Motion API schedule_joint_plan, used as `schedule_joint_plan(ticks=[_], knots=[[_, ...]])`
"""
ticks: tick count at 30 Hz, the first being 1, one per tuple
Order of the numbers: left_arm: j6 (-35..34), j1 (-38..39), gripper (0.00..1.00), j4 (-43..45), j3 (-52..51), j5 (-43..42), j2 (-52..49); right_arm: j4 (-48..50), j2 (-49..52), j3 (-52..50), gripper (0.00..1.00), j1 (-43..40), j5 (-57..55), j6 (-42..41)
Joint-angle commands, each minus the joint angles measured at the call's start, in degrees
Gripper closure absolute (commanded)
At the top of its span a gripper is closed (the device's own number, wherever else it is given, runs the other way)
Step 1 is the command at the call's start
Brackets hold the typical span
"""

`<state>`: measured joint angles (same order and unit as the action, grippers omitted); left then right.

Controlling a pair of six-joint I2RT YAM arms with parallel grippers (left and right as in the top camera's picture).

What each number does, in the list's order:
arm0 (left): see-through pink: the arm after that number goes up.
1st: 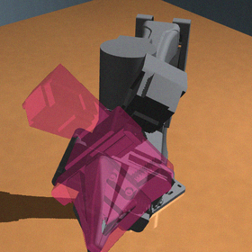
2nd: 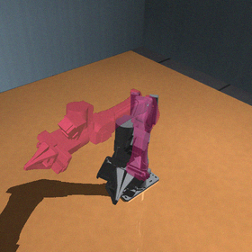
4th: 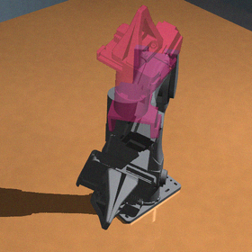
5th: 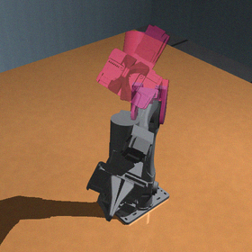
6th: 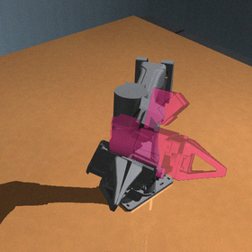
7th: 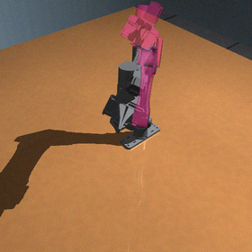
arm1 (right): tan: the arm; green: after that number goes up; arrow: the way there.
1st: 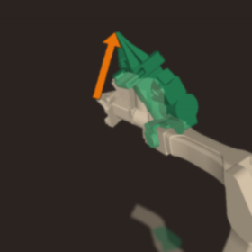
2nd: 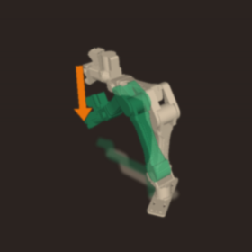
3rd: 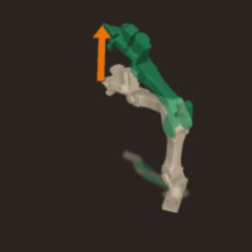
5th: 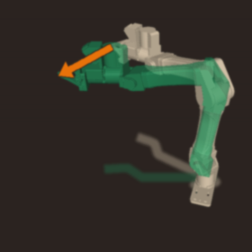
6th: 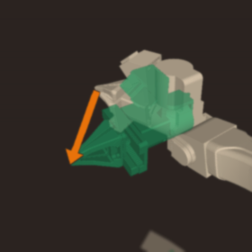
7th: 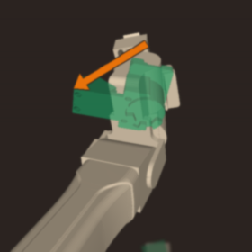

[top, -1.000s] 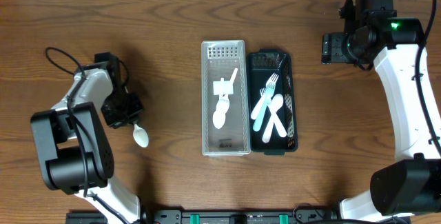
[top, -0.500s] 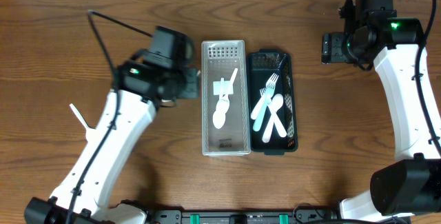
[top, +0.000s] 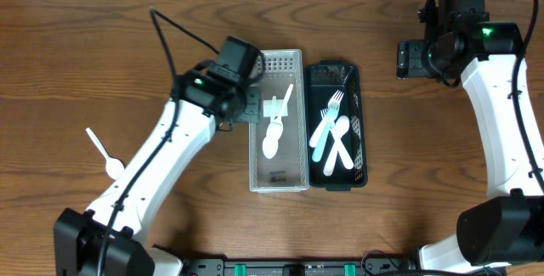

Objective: Pack container

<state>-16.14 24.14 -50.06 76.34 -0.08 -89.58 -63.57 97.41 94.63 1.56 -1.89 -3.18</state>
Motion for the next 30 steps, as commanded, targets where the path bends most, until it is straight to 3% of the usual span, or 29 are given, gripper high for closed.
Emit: schedule_joint_plan(ticks=[1,3,6,14,19,30], knots=[[4.96,-3.58,0.71,0.17,1.55,2.69,1.86,0.35,0.44,-1.22,0.19,-0.15,0.2,0.72],[11.8,-5.25,0.49,1.33,2.14,2.69,1.88,0.74,0.44,-1.75,0.19,-0.15,0.2,0.72],[20.59,-7.89,0.39,3.76,2.14,2.69,1.6,1.29,0.48,-2.29,0.19,-0.15,0.2,0.72],[22.8,-14.97,0.38,10.4,2.12,-0.31,-4.74,1.44,0.55,-2.29,0.19,-0.15,0.2,0.72],[27.08,-14.91,0.39,11.43,2.14,-0.98,-13.27,1.42,0.55,-2.29,0.19,-0.15,0.2,0.72],[27.06,-14.58,0.39,12.02,2.12,-6.88,-21.88,1.44,0.59,-2.29,0.19,-0.15,0.2,0.72]])
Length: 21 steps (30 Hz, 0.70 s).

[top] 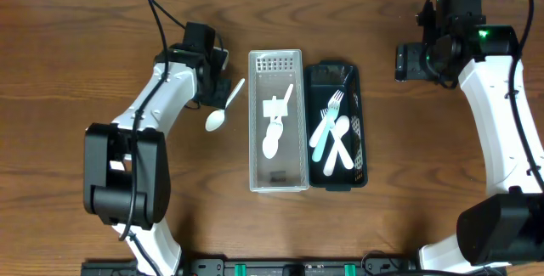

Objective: Pack container

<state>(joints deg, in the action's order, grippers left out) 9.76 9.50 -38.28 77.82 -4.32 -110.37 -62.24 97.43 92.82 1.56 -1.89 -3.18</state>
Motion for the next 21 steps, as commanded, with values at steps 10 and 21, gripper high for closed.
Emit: schedule_joint_plan(ticks=[10,21], knots=[[1.14,0.61,0.4,-0.59,0.63,-2.64,-6.64,0.13,0.57,-0.48,0.19,-0.15,0.2,0.74],[1.11,2.89,0.4,-0.66,0.63,-2.62,-7.52,0.13,0.57,-0.48,0.19,-0.15,0.2,0.72]])
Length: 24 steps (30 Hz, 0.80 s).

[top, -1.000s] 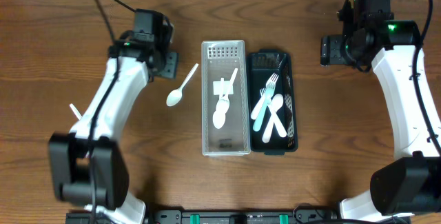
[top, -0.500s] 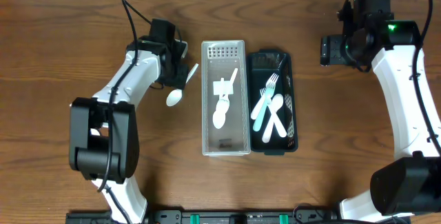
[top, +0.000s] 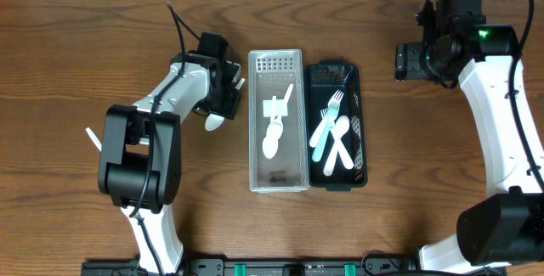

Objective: Pack container

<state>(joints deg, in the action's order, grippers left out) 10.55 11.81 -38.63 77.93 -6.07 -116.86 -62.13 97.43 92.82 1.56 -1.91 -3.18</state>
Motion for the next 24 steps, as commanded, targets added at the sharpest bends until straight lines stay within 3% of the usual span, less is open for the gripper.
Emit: schedule_joint_plan(ticks=[1,15,20,24], knots=[[0.28,0.7,0.4,-0.46,0.52,-0.87,-1.03,0.0,0.57,-0.48,0.19,-0.15,0.22,0.72],[0.33,0.74,0.7,-1.36,0.52,-0.81,-1.03,-0.02,0.57,-0.48,0.19,-0.15,0.22,0.74],[0.33,0.74,0.76,-1.36,0.52,-0.81,-1.03,-0.04,0.57,-0.48,0.19,-0.15,0.22,0.72],[0.33,0.74,0.88,-1.33,0.52,-0.81,-1.03,-0.04,0.57,-0.48,0.19,-0.15,0.22,0.72]])
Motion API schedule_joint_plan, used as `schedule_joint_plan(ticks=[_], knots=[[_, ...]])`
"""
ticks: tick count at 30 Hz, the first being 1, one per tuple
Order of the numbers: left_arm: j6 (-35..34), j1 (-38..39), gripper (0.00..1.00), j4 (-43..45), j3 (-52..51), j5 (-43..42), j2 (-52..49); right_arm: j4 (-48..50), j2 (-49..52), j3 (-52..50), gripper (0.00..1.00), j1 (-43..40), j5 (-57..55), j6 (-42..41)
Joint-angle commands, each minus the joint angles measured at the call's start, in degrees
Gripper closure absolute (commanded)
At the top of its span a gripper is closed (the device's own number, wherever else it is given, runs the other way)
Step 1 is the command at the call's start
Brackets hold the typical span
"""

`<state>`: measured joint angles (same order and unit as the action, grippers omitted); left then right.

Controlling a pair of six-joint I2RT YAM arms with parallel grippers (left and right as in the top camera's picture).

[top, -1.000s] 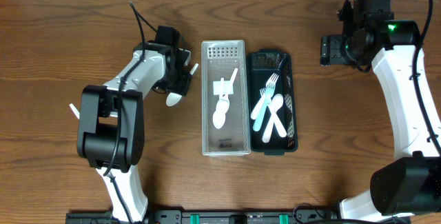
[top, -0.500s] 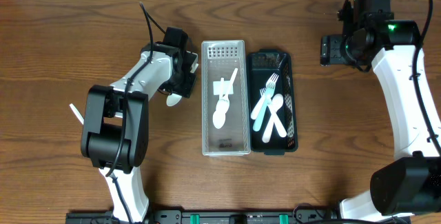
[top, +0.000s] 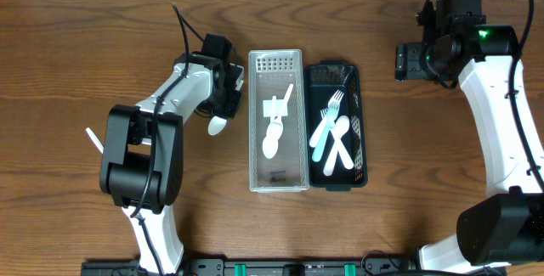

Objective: Pack container

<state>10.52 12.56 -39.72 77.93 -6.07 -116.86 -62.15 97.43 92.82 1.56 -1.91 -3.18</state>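
Note:
A clear plastic tray (top: 252,153) stands mid-table with white spoons (top: 272,137) lying in it. Beside it on the right is a black tray (top: 363,153) holding white forks and spoons (top: 333,136). My left gripper (top: 231,96) is low over the handle of a loose white spoon (top: 218,126), just left of the clear tray. Only the spoon's bowl shows, and the fingers are hidden under the wrist. My right gripper (top: 408,60) hangs at the upper right, away from both trays, and its fingers cannot be made out.
Another white spoon (top: 93,138) lies at the far left, half hidden by the left arm's base. Bare wooden table (top: 408,183) surrounds the trays.
The left gripper has shifted slightly over the spoon's handle, and the spoon's bowl sits a little to the right of where it was. The right arm has not moved.
The left gripper was first at the clear tray's left wall. Then it was back to the left, with a loose white spoon lying between it and the tray. After that it was down over that spoon's handle, where it still is.

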Motion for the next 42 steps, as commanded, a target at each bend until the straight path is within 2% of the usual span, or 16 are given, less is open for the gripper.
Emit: schedule_joint_plan(ticks=[1,5,11,18,23,24,31,35,42], knots=[[0.35,0.0,0.9,-0.26,0.52,-0.79,-1.03,-0.02,0.57,-0.48,0.19,-0.15,0.22,0.72],[0.35,0.0,0.94,-0.31,0.52,-0.79,-1.01,0.0,0.57,-0.48,0.19,-0.15,0.22,0.74],[-0.74,0.02,0.94,-2.23,1.6,-0.35,1.2,-0.02,0.57,-0.48,0.19,-0.15,0.22,0.74],[-4.48,0.72,0.94,-11.69,7.74,3.93,12.31,-0.02,0.57,-0.48,0.19,-0.15,0.22,0.74],[-13.0,4.13,0.94,-15.23,9.2,3.89,21.24,0.0,0.57,-0.48,0.19,-0.15,0.24,0.72],[-16.37,5.66,0.94,-15.96,9.2,3.89,22.82,0.0,0.57,-0.48,0.19,-0.15,0.24,0.72],[-35.6,15.26,0.94,-16.11,7.78,0.48,23.37,-0.2,0.57,-0.48,0.19,-0.15,0.24,0.72],[-40.33,18.88,0.94,-14.19,6.16,0.48,20.24,-0.24,0.57,-0.48,0.19,-0.15,0.24,0.72],[-40.15,21.75,0.94,-11.98,5.81,0.46,11.87,-0.31,0.57,-0.48,0.19,-0.15,0.26,0.7]])
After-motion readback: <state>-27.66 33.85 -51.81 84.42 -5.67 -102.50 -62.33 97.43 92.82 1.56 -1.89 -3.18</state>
